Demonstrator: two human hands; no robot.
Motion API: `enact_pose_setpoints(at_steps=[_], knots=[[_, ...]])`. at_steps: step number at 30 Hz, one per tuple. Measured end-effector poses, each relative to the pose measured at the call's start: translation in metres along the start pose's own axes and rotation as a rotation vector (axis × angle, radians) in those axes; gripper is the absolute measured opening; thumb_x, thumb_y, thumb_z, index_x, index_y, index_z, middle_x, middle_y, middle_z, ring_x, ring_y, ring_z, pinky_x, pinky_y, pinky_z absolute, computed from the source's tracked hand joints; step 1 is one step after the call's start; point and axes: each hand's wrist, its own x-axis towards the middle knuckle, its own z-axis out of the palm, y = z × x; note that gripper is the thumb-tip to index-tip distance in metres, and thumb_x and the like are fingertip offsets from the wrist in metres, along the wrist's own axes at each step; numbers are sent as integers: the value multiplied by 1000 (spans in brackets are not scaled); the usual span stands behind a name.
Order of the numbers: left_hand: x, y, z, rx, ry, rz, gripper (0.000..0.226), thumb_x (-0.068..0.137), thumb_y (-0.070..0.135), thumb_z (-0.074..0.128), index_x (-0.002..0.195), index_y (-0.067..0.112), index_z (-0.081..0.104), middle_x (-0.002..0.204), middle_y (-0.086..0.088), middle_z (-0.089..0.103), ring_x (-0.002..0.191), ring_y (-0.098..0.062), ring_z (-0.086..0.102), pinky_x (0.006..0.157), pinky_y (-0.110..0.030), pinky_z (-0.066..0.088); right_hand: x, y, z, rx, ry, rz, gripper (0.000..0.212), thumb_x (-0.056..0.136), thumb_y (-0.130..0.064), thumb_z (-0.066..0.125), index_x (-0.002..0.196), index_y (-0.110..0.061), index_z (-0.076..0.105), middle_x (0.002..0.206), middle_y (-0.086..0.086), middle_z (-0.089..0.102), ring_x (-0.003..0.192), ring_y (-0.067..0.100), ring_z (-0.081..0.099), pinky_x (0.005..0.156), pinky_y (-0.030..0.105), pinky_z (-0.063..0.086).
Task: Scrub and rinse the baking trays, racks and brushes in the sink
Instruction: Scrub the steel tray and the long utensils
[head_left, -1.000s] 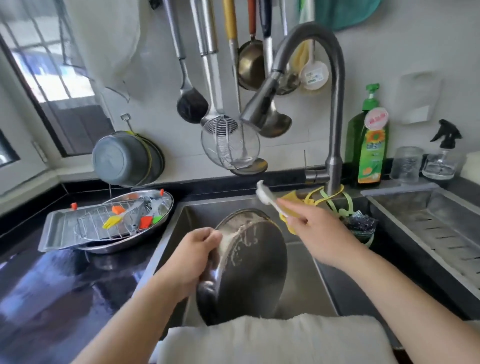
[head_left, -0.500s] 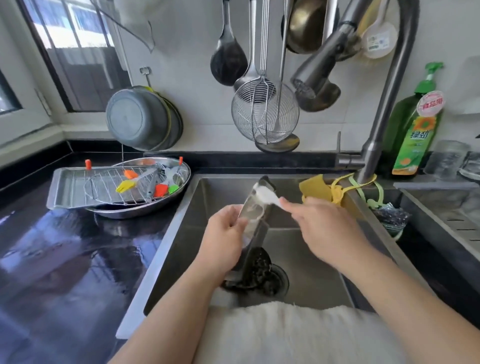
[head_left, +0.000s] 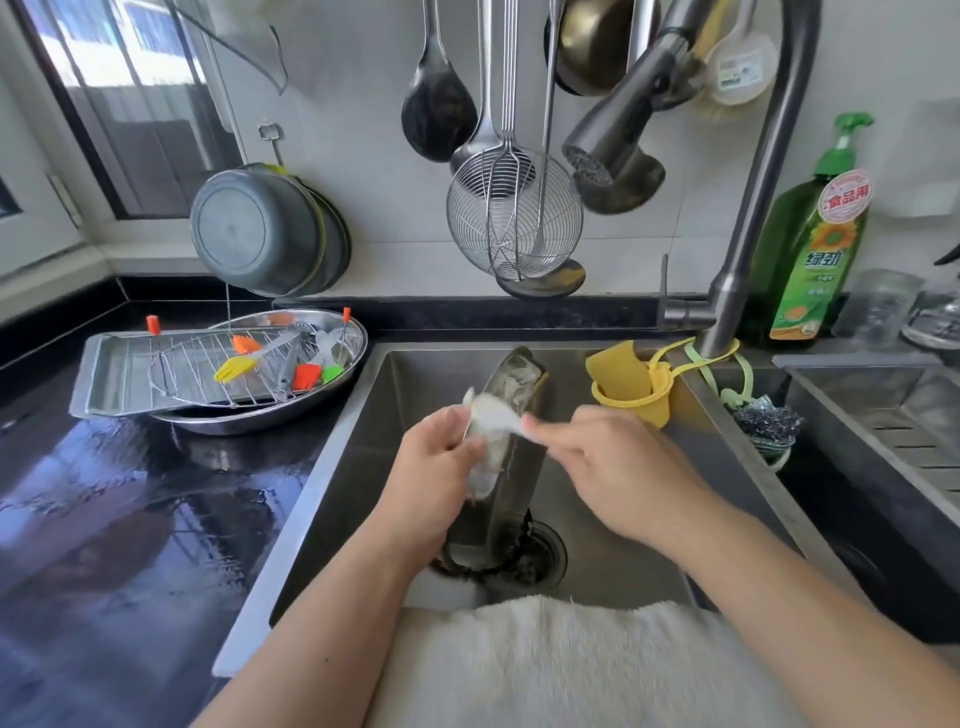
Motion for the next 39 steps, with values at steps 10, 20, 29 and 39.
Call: enact_pose_setpoints(at_steps=[10, 20, 29, 39], knots=[[4, -5, -1, -209, -103, -70, 53, 86, -27, 43, 124, 3, 67, 111, -26, 72, 96, -36, 69, 89, -49, 59, 5, -2, 1, -18, 66, 21, 45, 107, -27, 45, 144, -52, 46, 79, -6, 44, 71, 18, 50, 59, 41, 44], [12, -5, -11, -415, 15, -232, 63, 70, -33, 33, 120, -6, 61, 107, -25, 60, 89, -36, 62, 84, -51, 54, -8, -24, 20, -12, -82, -78, 46, 107, -29, 44, 146, -53, 44, 82, -7, 45, 74, 19, 54, 65, 43, 51], [3, -5, -3, -229, 37, -302, 30, 93, -24, 44, 106, -7, 64, 94, -23, 75, 84, -34, 75, 83, -54, 63, -10, -20, 26, 16, -109, -32, 44, 107, -29, 44, 144, -52, 47, 86, -8, 49, 78, 18, 55, 64, 40, 48], [11, -3, -11, -528, 312, -412, 30, 92, -25, 36, 110, -18, 60, 90, -28, 73, 70, -33, 76, 61, -43, 65, -9, -13, 23, -12, -128, -64, 41, 107, -36, 41, 138, -61, 47, 85, -7, 52, 81, 18, 56, 67, 40, 50]])
